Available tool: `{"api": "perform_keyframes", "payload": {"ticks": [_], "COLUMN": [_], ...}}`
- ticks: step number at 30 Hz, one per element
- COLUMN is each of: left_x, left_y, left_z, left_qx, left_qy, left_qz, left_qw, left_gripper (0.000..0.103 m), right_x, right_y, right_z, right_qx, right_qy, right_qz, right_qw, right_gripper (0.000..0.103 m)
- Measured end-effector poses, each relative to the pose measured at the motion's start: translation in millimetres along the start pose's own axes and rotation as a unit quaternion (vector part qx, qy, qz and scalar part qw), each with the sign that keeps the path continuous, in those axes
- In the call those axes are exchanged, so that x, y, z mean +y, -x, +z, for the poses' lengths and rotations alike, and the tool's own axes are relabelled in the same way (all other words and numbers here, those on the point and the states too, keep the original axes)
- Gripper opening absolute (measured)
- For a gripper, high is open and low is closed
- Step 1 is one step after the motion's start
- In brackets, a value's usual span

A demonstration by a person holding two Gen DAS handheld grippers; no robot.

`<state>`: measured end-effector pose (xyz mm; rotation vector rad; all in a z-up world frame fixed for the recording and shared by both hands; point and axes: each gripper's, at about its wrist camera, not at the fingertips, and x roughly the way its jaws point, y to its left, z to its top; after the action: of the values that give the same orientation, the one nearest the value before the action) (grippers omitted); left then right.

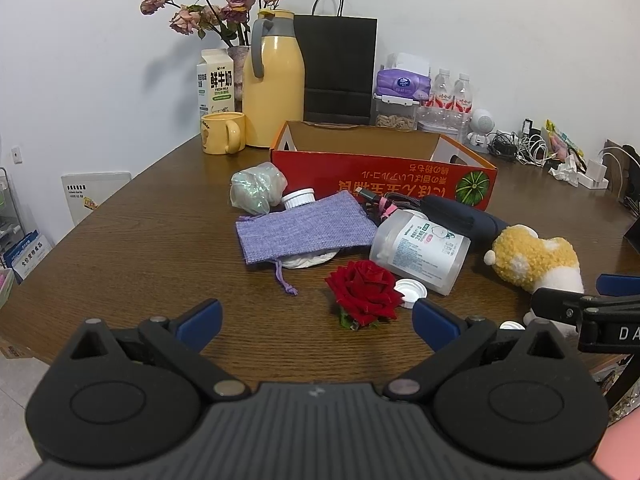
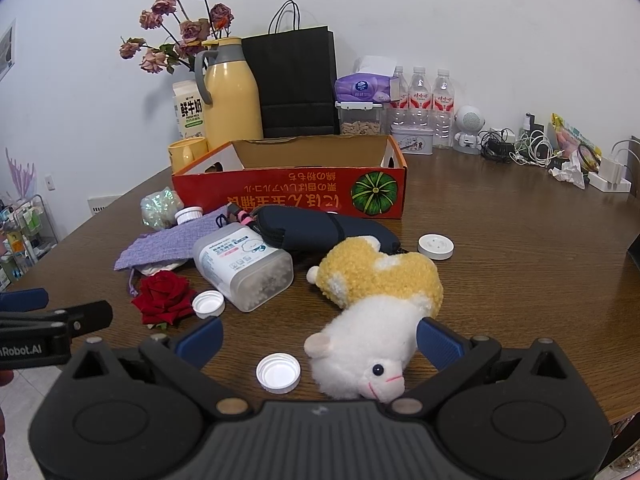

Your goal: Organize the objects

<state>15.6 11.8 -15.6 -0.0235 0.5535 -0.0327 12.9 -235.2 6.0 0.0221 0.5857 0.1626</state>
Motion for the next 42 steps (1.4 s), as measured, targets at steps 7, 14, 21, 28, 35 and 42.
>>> {"api": "perform_keyframes", "payload": {"ticks": [7,14,21,28,35,42], "left_x": [0.4,0.6,1.0,1.4,1.4,0.4], "left_y": [0.0,0.2,0.3,0.4,0.2,-5.7], "left_z": [0.1,-0.4,-0.8,-1.4,-1.6,-1.1], "left_qx": [0.000,0.000,-0.001,-0.001,0.000,0.003], "left_qy": [0.000,0.000,-0.001,-0.001,-0.001,-0.003], "left_qz": [0.000,-0.001,-0.001,-0.003,-0.004,-0.004], "left_qw": [1.0000,1.0000,1.0000,1.0000,1.0000,1.0000], "left_gripper": [0.103,0.103,0.103,0.103,0.103,0.103], "right_x": [0.0,-0.1,-0.1,-0.3,-0.4,-5.3], "right_y": [-0.1,-0.2,0.0,-0.1,-0.6,-6.1], "right_z": [-0.3,-0.6,-0.7,-0.9,-1.3,-1.3], "right_qx": [0.000,0.000,0.000,0.000,0.000,0.000], "right_qy": [-0.001,-0.001,-0.001,-0.002,-0.002,-0.006], "right_qz": [0.000,0.000,0.000,0.000,0.000,-0.002], "right_qw": [1.000,1.000,1.000,1.000,1.000,1.000], "right_gripper": [0.103,0.103,0.103,0.103,0.103,0.103]}}
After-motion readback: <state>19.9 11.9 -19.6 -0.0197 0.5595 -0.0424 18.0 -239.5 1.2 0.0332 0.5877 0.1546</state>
